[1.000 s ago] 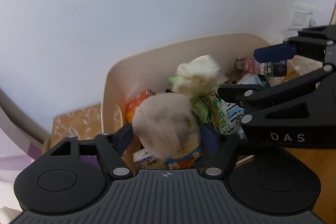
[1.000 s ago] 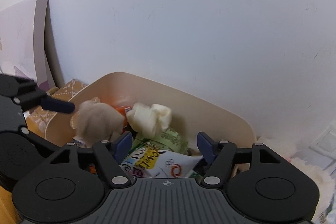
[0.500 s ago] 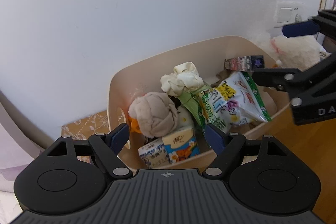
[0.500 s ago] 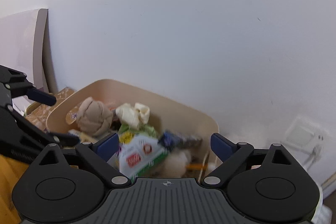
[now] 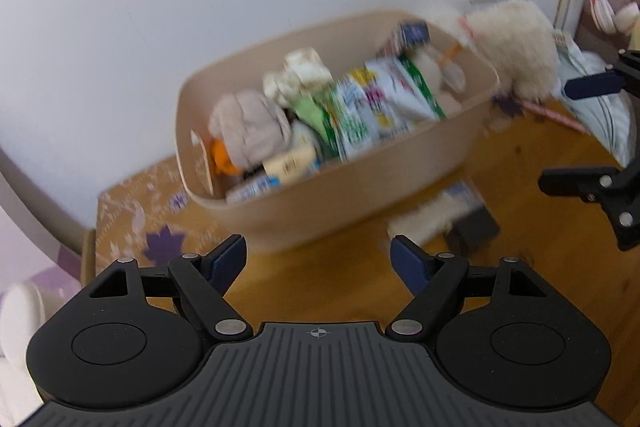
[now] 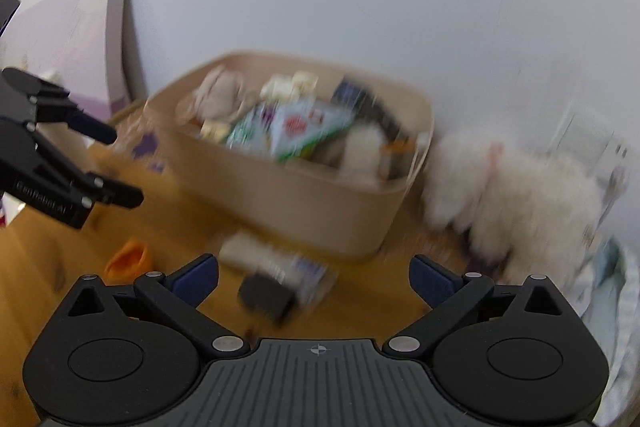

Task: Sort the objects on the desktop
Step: 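Move both tools back toward the orange cup and claw clip, then grasp the brown claw clip with the right tool while the left grasps the orange cup, then carry the claw clip and orange cup to the basket and open both tools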

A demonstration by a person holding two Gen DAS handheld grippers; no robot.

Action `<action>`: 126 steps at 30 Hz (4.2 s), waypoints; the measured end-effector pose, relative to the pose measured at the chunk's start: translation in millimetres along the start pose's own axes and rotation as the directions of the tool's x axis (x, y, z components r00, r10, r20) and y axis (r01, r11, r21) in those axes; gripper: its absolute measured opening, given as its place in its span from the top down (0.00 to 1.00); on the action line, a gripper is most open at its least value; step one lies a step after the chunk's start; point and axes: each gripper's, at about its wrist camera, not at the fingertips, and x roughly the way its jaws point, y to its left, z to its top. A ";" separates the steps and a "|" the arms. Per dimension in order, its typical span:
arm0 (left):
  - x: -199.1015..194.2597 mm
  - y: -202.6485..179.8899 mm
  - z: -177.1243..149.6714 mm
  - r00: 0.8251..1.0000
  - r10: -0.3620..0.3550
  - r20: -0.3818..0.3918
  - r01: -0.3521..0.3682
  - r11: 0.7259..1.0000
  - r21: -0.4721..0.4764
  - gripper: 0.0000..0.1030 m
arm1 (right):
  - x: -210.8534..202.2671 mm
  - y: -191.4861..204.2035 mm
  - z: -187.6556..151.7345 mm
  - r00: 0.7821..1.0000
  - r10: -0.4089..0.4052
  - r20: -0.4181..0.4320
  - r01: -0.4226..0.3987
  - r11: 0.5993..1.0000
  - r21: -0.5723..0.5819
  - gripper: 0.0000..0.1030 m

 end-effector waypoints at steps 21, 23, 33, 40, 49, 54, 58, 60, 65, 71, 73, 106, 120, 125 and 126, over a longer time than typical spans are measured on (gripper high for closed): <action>48.7 -12.8 -61.7 0.979 -0.046 -0.201 0.054 0.998 0.036 0.22 | 62.5 39.3 -54.1 0.988 0.000 -0.154 -0.022 0.990 -0.140 0.09; 53.9 -16.2 -63.6 0.979 -0.037 -0.199 0.050 0.997 0.063 0.22 | 66.1 39.4 -53.6 0.987 0.017 -0.159 -0.040 0.989 -0.139 0.13; 66.7 -20.0 -66.8 0.975 -0.064 -0.211 0.078 0.995 0.059 0.36 | 72.9 51.1 -56.7 0.982 0.047 -0.183 -0.081 0.980 -0.183 0.36; 65.3 -18.8 -65.7 0.973 -0.095 -0.211 0.100 0.995 0.013 0.56 | 70.8 52.9 -54.2 0.978 0.074 -0.196 -0.112 0.974 -0.195 0.65; 58.7 -22.0 -69.9 0.970 -0.114 -0.214 0.115 0.993 -0.004 0.80 | 62.6 58.3 -60.6 0.976 0.072 -0.204 -0.116 0.969 -0.217 0.66; 52.5 -19.6 -73.8 0.971 -0.122 -0.207 0.121 0.992 -0.017 0.82 | 50.7 55.7 -64.5 0.980 0.072 -0.186 -0.112 0.970 -0.216 0.66; 44.4 -17.3 -72.5 0.972 -0.133 -0.196 0.131 0.991 -0.026 0.82 | 34.2 51.9 -63.7 0.985 0.076 -0.157 -0.109 0.970 -0.216 0.66; 37.2 -16.8 -70.5 0.974 -0.136 -0.179 0.134 0.991 -0.024 0.82 | 26.0 49.6 -61.9 0.987 0.076 -0.142 -0.107 0.969 -0.223 0.66; 21.0 -8.8 -64.1 0.980 -0.143 -0.142 0.138 0.989 -0.042 0.82 | 3.6 43.6 -53.7 0.993 0.078 -0.094 -0.099 0.966 -0.239 0.66; 3.0 1.9 -51.0 0.987 -0.126 -0.098 0.123 0.992 -0.041 0.82 | -14.2 31.0 -33.9 0.997 0.074 -0.030 -0.079 0.969 -0.234 0.66; -3.1 6.0 -45.2 0.989 -0.121 -0.083 0.118 0.992 -0.037 0.82 | -19.7 24.9 -24.3 0.998 0.066 0.003 -0.063 0.973 -0.221 0.66; 10.4 61.5 77.5 0.992 0.077 0.103 -0.058 0.983 -0.173 0.82 | 39.4 -8.1 145.8 0.977 -0.090 0.195 0.107 0.991 -0.080 0.66; 66.7 61.6 78.2 0.997 0.063 0.032 -0.053 0.967 -0.248 0.82 | 111.0 13.5 159.5 0.989 -0.134 0.059 0.141 0.978 -0.152 0.66; 72.9 60.9 77.1 0.998 0.051 0.029 -0.042 0.968 -0.249 0.81 | 124.2 15.7 156.4 0.990 -0.139 0.030 0.142 0.977 -0.160 0.66; 73.5 60.1 77.4 0.998 0.049 0.031 -0.040 0.968 -0.247 0.75 | 126.0 16.1 156.0 0.991 -0.136 0.022 0.137 0.977 -0.160 0.65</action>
